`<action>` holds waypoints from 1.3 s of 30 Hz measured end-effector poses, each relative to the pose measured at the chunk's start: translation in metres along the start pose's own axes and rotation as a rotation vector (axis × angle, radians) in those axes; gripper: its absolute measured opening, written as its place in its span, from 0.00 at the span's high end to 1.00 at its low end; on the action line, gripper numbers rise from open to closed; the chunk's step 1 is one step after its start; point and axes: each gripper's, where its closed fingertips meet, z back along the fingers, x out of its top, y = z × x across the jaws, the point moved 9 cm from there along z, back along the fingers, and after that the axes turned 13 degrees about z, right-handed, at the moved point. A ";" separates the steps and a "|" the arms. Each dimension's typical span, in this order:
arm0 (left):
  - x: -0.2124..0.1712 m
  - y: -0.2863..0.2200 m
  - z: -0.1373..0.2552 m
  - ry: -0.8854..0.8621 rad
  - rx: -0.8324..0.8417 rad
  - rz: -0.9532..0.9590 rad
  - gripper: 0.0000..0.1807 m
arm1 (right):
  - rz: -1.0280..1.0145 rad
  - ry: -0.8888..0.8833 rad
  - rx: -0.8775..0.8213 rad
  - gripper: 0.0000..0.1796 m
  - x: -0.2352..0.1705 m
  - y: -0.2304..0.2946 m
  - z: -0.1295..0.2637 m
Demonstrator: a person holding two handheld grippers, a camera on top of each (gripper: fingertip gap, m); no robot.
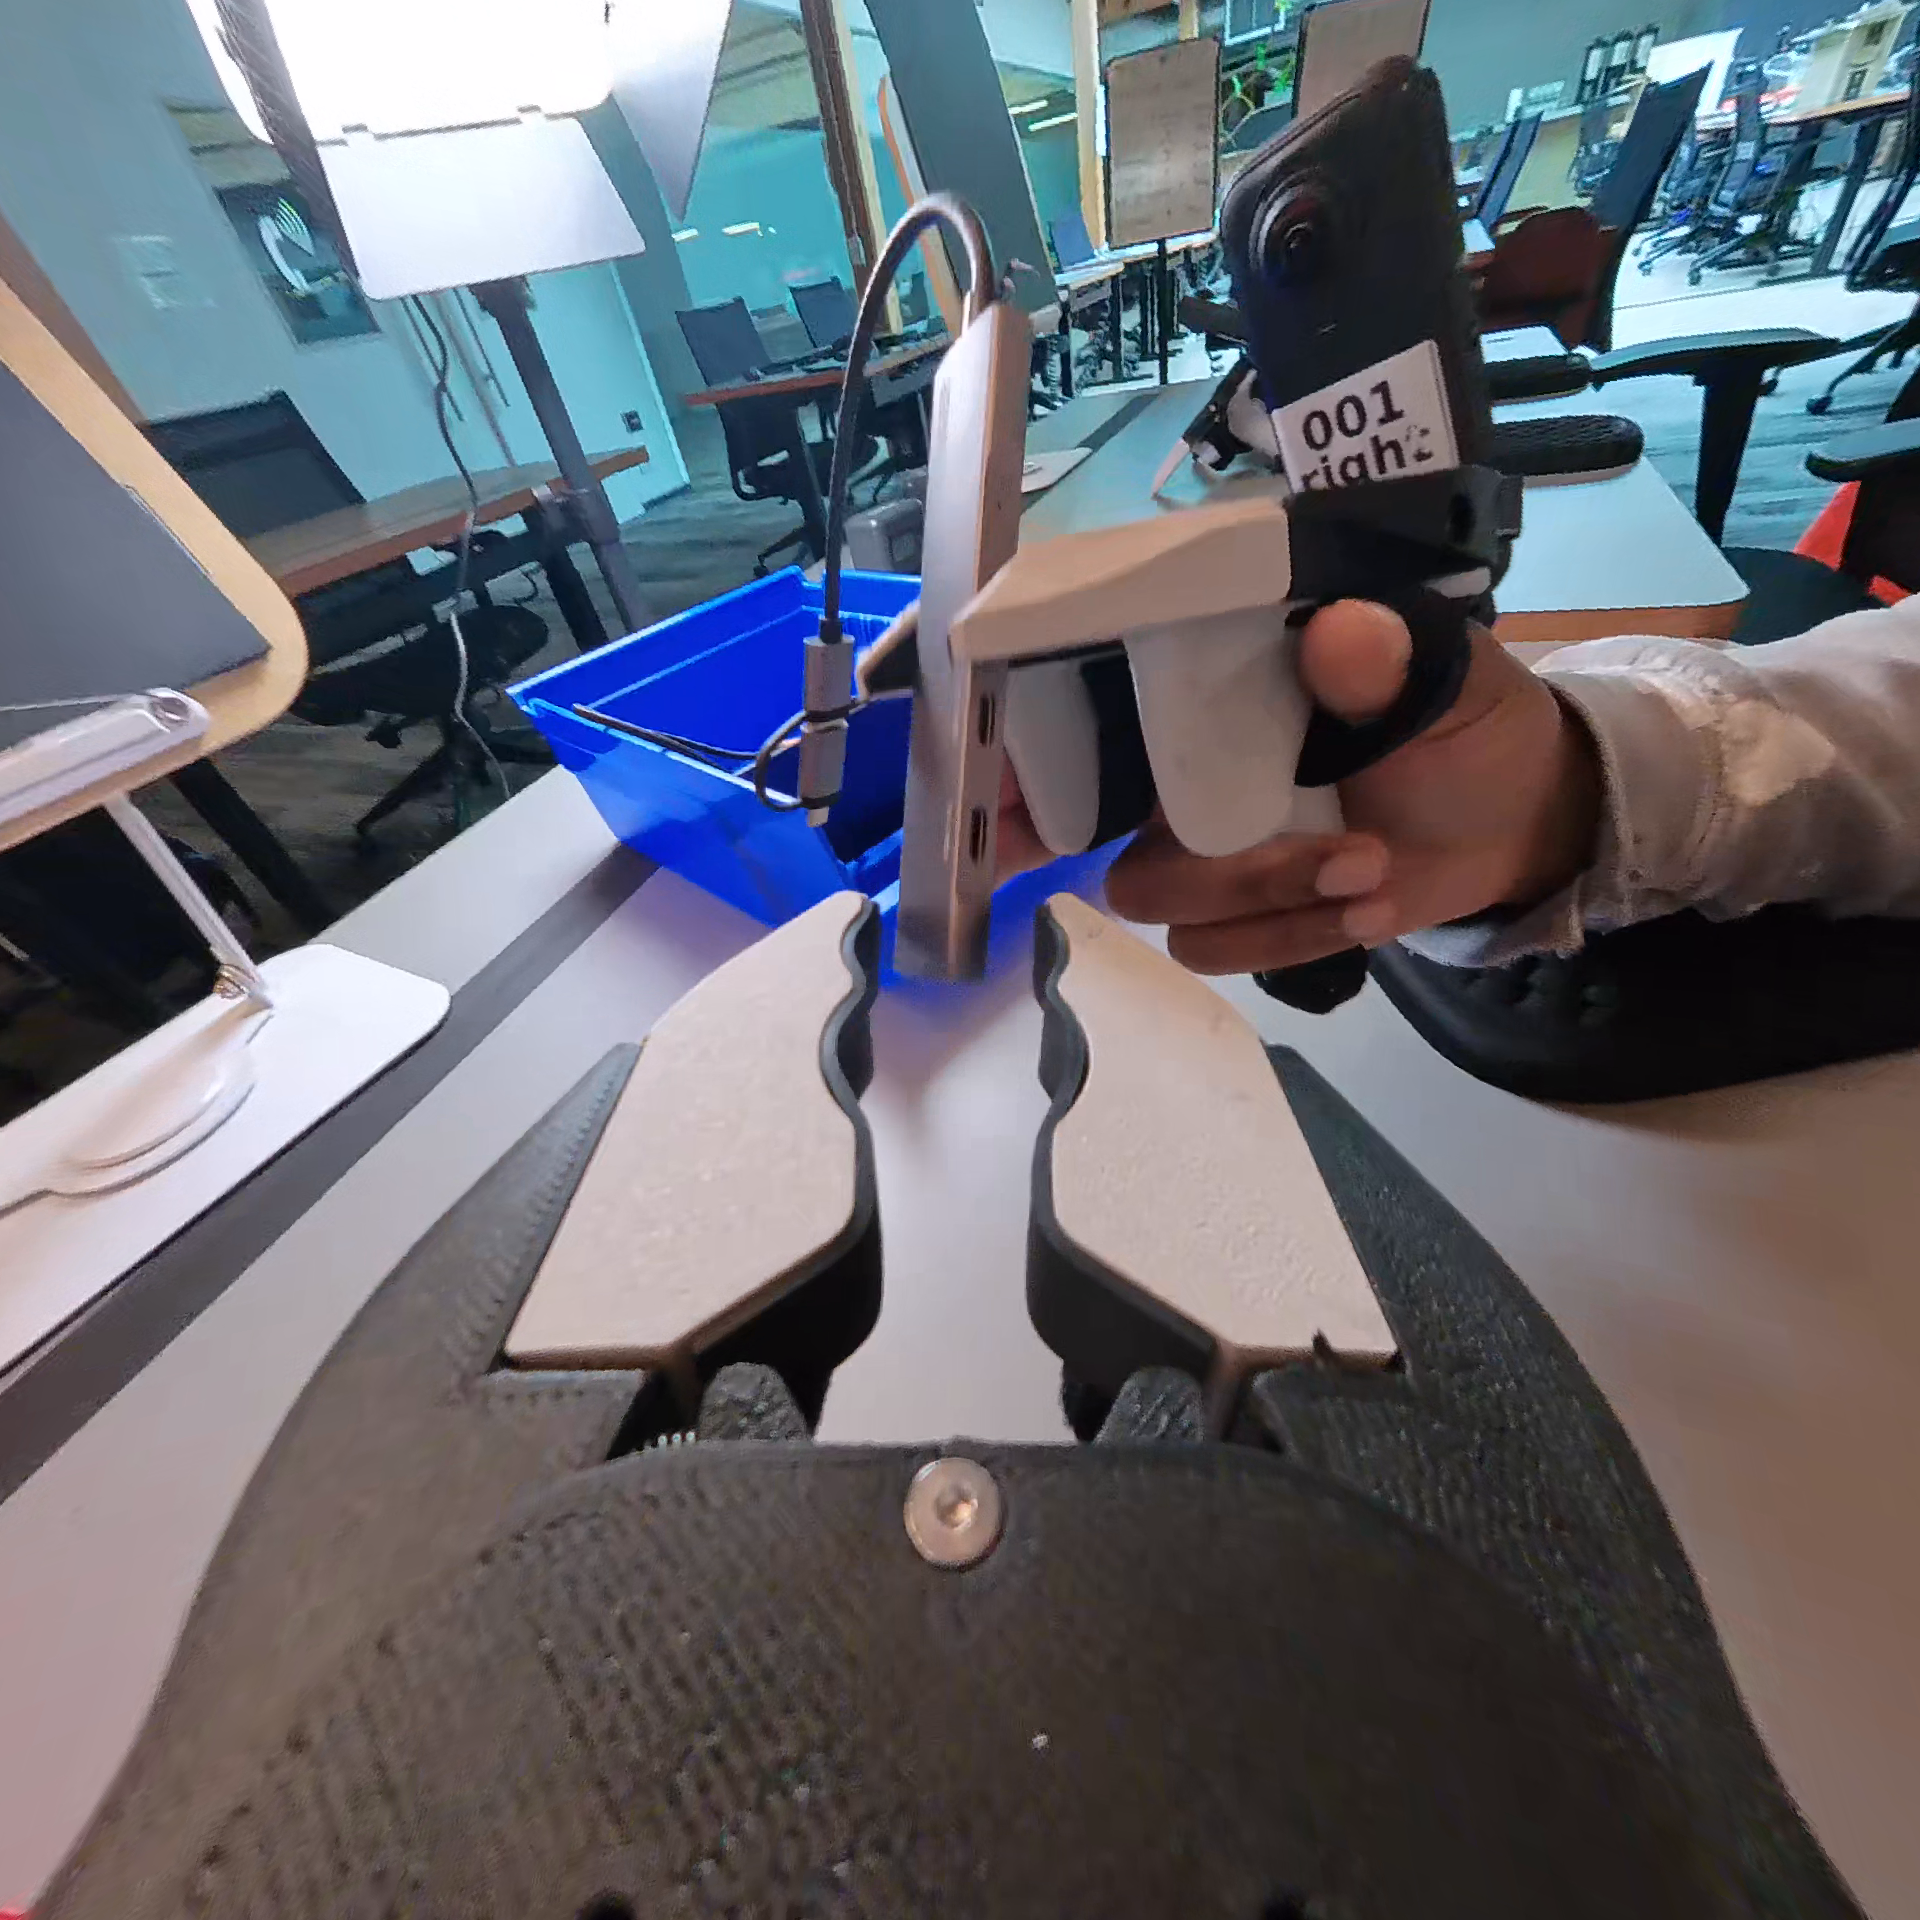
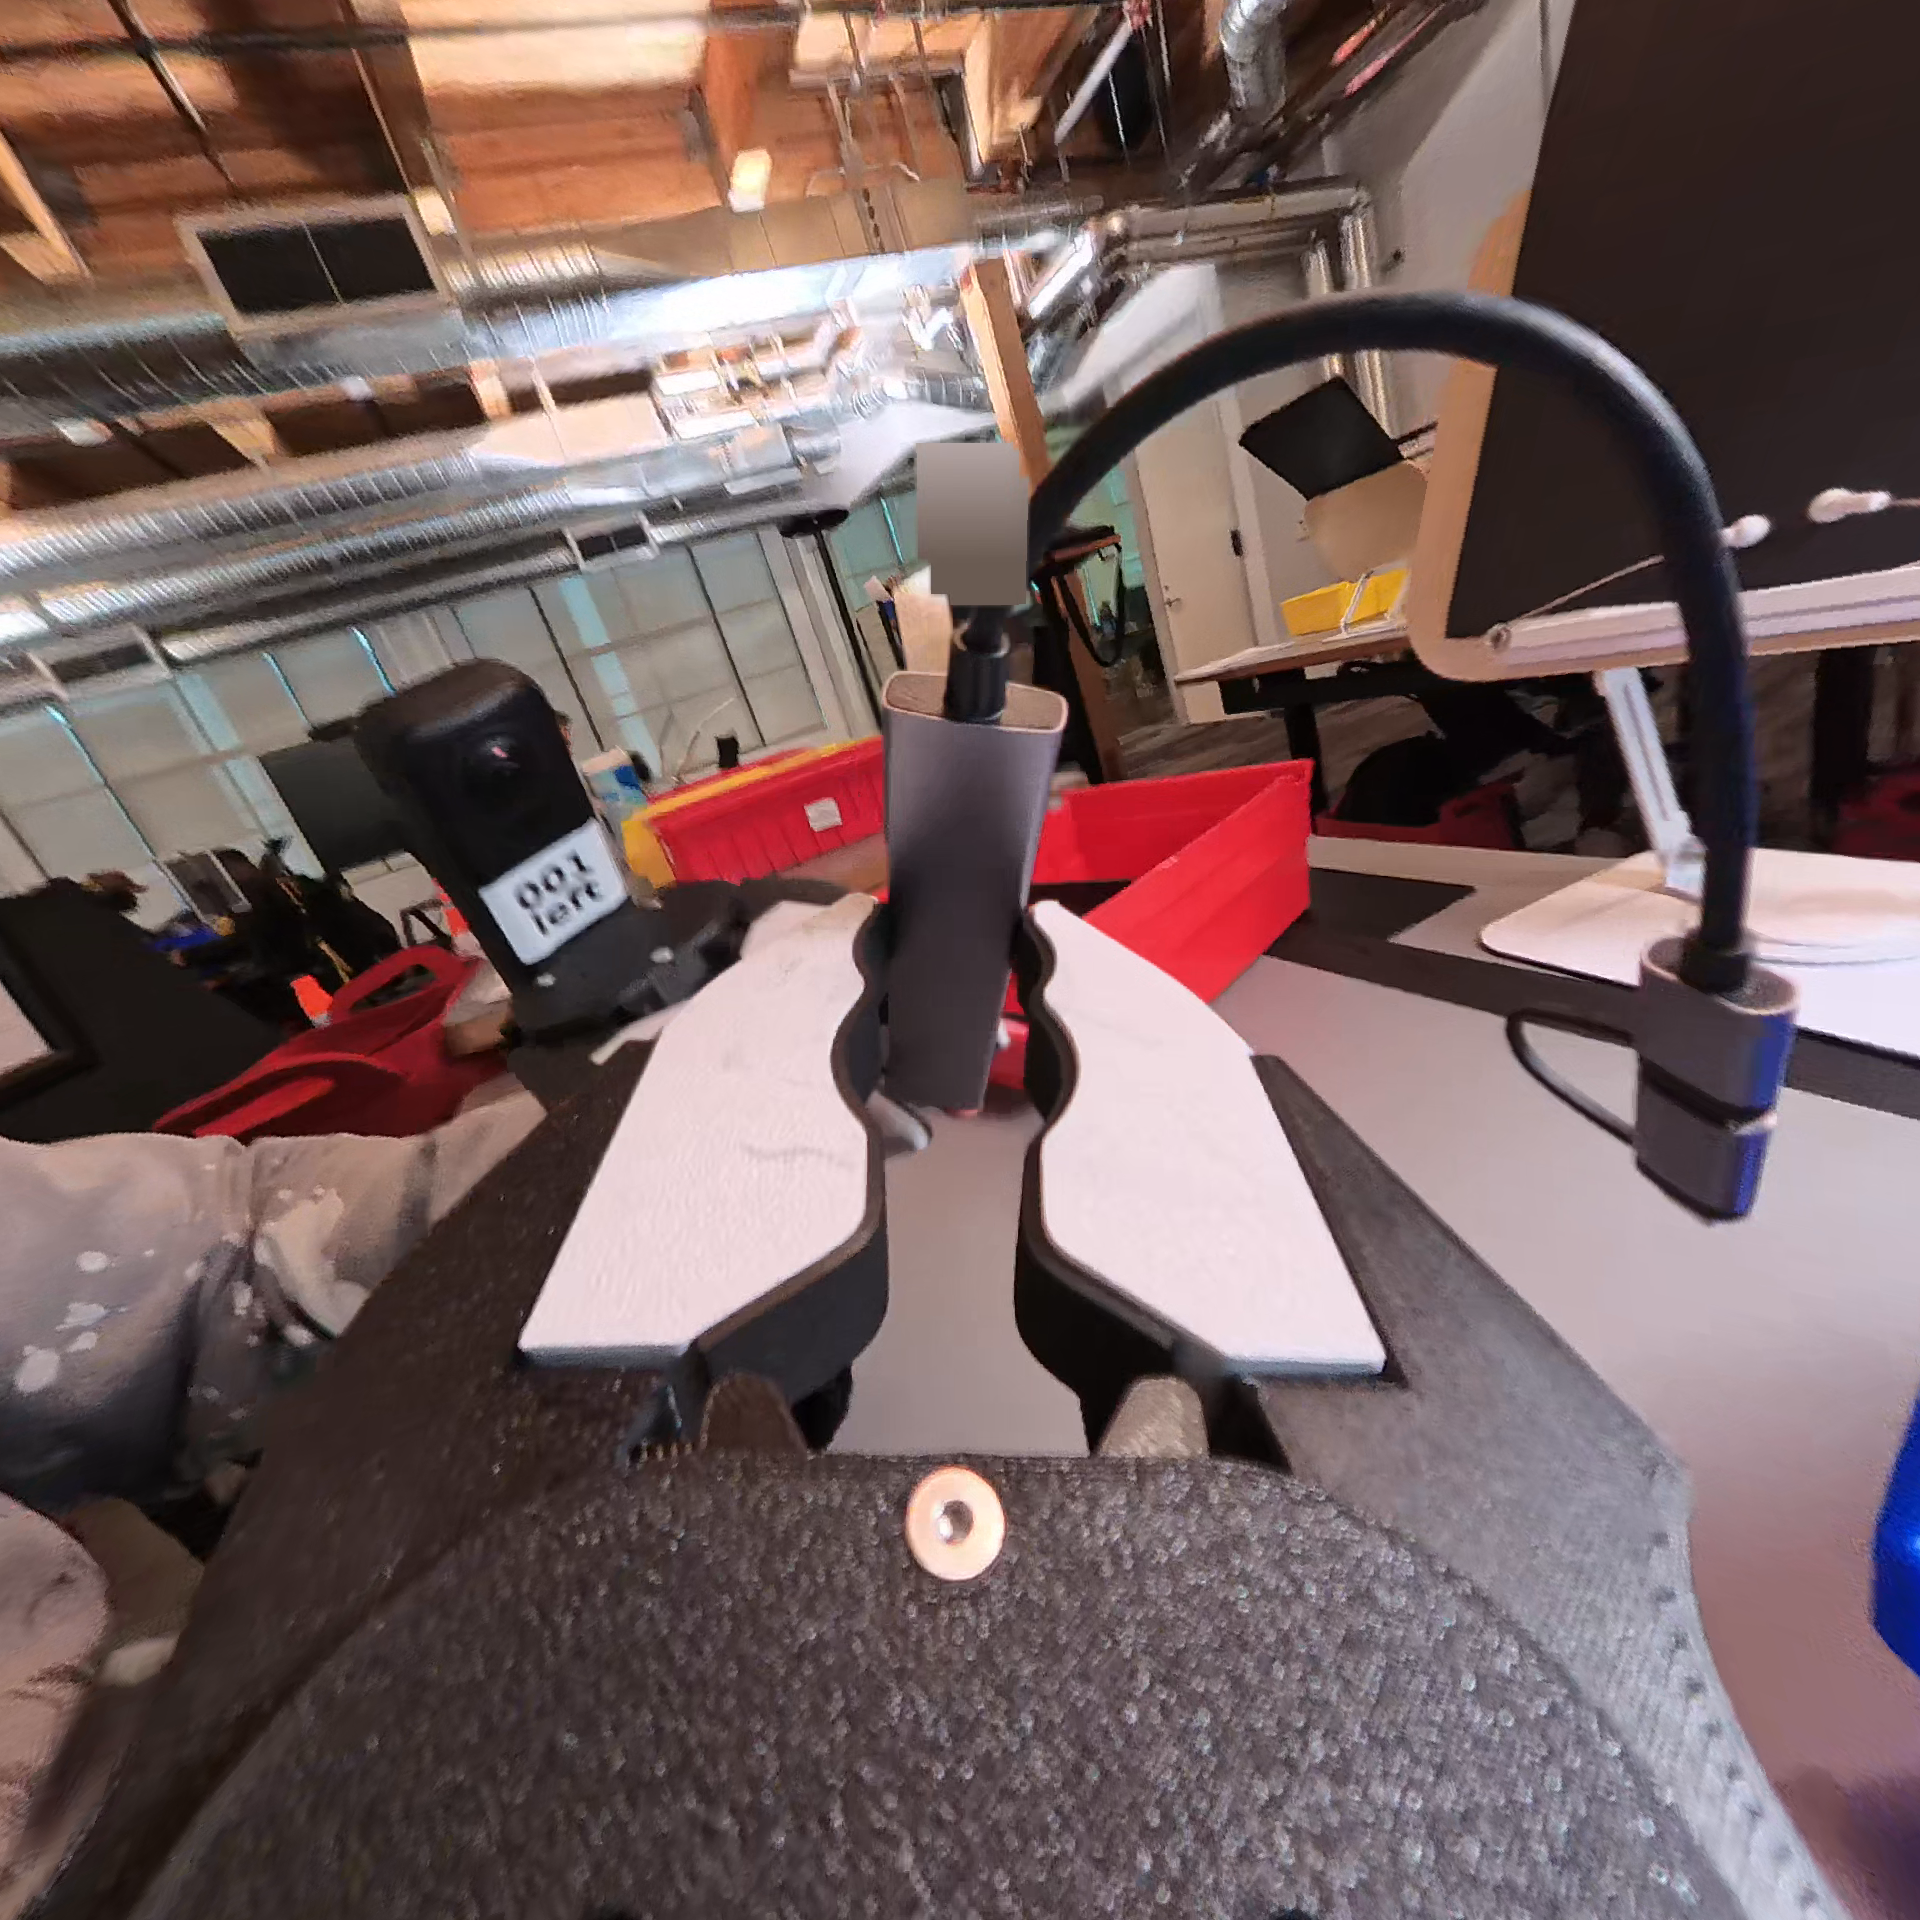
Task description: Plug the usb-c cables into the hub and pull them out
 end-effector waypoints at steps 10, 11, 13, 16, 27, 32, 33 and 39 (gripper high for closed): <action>-0.002 0.008 0.019 -0.063 -0.335 0.097 0.95 | 0.323 0.086 0.224 0.87 0.006 0.018 0.006; -0.003 0.010 0.020 -0.066 -0.372 0.128 0.95 | 0.337 0.097 0.247 0.88 0.005 0.019 0.007; -0.005 0.012 0.021 -0.061 -0.434 0.179 0.95 | 0.360 0.122 0.265 0.88 0.004 0.019 0.008; -0.010 0.011 0.019 -0.027 -0.502 0.204 0.95 | 0.378 0.151 0.298 0.90 0.001 0.019 0.009; -0.020 0.016 0.015 0.059 -0.483 0.192 0.94 | 0.455 0.260 0.355 0.95 -0.013 0.018 0.011; 0.013 0.063 0.047 -0.019 -0.231 0.184 0.88 | 0.481 0.275 0.297 0.95 -0.010 0.011 0.014; 0.022 0.078 0.059 -0.046 -0.155 0.193 0.88 | 0.486 0.282 0.283 0.95 -0.011 0.009 0.015; 0.033 0.160 0.126 0.102 0.341 0.342 0.89 | 0.506 0.331 0.258 0.95 -0.019 0.003 0.015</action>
